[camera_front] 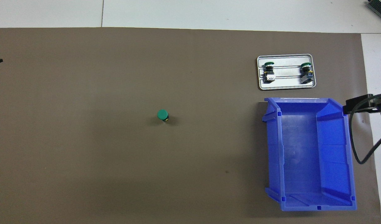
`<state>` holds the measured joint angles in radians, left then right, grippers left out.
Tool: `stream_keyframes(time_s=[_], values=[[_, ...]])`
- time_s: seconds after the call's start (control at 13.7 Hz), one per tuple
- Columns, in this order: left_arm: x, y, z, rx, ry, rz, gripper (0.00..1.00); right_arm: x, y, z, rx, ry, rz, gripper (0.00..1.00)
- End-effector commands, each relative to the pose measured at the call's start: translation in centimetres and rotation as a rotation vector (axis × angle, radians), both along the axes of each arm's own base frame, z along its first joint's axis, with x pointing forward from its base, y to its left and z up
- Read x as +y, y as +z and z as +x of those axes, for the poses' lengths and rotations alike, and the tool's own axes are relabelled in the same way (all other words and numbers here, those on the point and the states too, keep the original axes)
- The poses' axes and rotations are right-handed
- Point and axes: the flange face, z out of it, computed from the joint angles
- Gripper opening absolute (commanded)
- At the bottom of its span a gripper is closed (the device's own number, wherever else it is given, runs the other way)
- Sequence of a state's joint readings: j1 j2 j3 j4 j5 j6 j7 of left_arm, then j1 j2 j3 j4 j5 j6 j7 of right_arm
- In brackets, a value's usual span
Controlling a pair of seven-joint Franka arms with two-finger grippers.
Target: Place and press button with both arms
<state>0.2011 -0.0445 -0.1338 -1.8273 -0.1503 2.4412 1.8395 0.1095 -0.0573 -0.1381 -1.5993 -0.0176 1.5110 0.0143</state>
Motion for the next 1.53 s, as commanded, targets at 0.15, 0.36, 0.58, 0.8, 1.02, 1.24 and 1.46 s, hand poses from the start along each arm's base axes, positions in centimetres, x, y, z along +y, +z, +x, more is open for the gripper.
stream_keyframes(time_s=[0.15, 0.36, 0.58, 0.8, 1.02, 1.24, 1.46], values=[[-0.3, -0.2, -1.4, 0.218, -0.031, 0.002, 1.00, 0.1, 0.1, -0.8, 0.005, -0.016, 0.020, 1.00], [-0.6, -0.1, -3.0, 0.400, -0.052, 0.080, 1.00, 0.1, 0.1, -0.8, 0.005, -0.016, 0.020, 1.00], [-1.2, 0.0, -4.1, 0.458, 0.050, 0.028, 1.00, 0.1, 0.1, -0.8, 0.005, -0.016, 0.020, 1.00], [-2.1, -0.1, -4.7, 0.493, 0.301, -0.086, 1.00, 0.1, 0.1, -0.8, 0.005, -0.016, 0.020, 1.00], [-2.5, -0.2, -4.8, 0.497, 0.591, -0.214, 1.00, 0.1, 0.1, -0.8, 0.007, -0.016, 0.020, 1.00], [-2.6, -0.2, -4.8, 0.487, 0.871, -0.342, 1.00, 0.1, 0.1, -0.8, 0.007, -0.016, 0.020, 1.00], [-2.5, -0.5, -4.8, 0.469, 1.161, -0.472, 1.00, 0.1, 0.1, -0.8, 0.005, -0.016, 0.020, 1.00]])
